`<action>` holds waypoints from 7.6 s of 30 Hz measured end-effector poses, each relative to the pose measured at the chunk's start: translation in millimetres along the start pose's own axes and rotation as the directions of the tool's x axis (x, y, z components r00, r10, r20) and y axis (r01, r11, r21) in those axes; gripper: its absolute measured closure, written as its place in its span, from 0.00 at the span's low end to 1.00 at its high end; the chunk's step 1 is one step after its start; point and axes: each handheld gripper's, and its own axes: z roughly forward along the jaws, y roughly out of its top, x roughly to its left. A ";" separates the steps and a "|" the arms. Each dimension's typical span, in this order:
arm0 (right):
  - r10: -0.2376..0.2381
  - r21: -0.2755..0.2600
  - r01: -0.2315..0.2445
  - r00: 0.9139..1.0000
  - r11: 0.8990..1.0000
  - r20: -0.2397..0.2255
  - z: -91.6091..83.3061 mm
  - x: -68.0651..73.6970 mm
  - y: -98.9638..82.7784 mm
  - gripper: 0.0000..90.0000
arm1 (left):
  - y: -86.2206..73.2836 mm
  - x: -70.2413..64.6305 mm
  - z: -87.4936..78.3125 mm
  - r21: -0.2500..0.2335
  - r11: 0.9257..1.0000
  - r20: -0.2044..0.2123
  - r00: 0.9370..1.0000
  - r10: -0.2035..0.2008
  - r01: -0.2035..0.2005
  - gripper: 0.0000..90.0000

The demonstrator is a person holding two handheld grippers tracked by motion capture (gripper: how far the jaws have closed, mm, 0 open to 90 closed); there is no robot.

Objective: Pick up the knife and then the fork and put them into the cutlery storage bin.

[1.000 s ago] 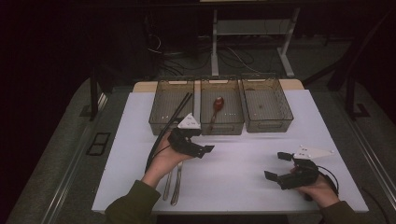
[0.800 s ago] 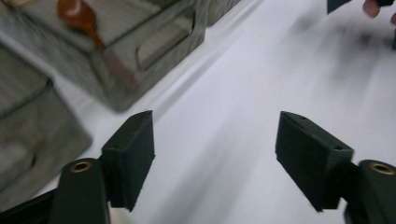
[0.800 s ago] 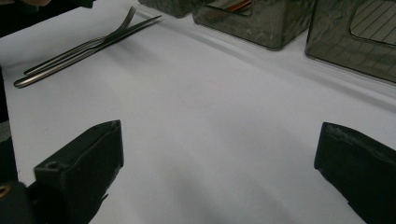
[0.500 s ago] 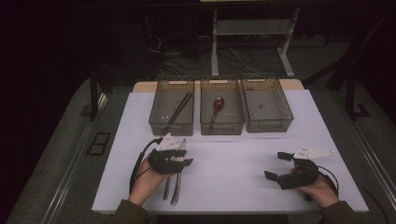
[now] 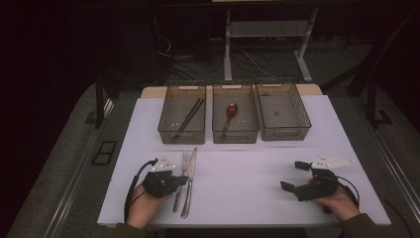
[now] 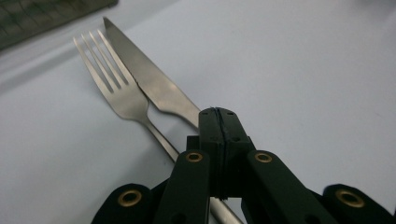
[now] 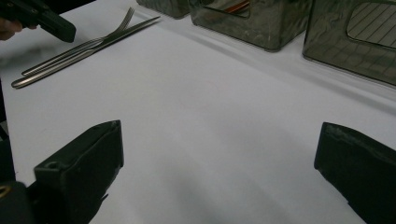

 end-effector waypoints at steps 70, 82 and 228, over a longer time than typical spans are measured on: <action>-0.003 0.002 0.003 1.000 1.000 0.003 0.7 -0.4 0.0 0.01 | -7.4 42.6 4.5 0.003 0.996 -0.206 0.975 -0.089 0.091 0.93; 0.000 -0.003 0.000 1.000 1.000 0.000 0.0 0.0 0.7 0.01 | 1.5 35.0 -2.3 -0.023 0.998 -0.214 0.974 -0.069 0.065 0.95; 0.284 -0.107 -0.272 0.950 0.956 0.130 44.8 -161.3 151.9 0.94 | 15.4 -2.4 8.5 -0.233 0.971 0.055 0.996 0.074 -0.059 0.00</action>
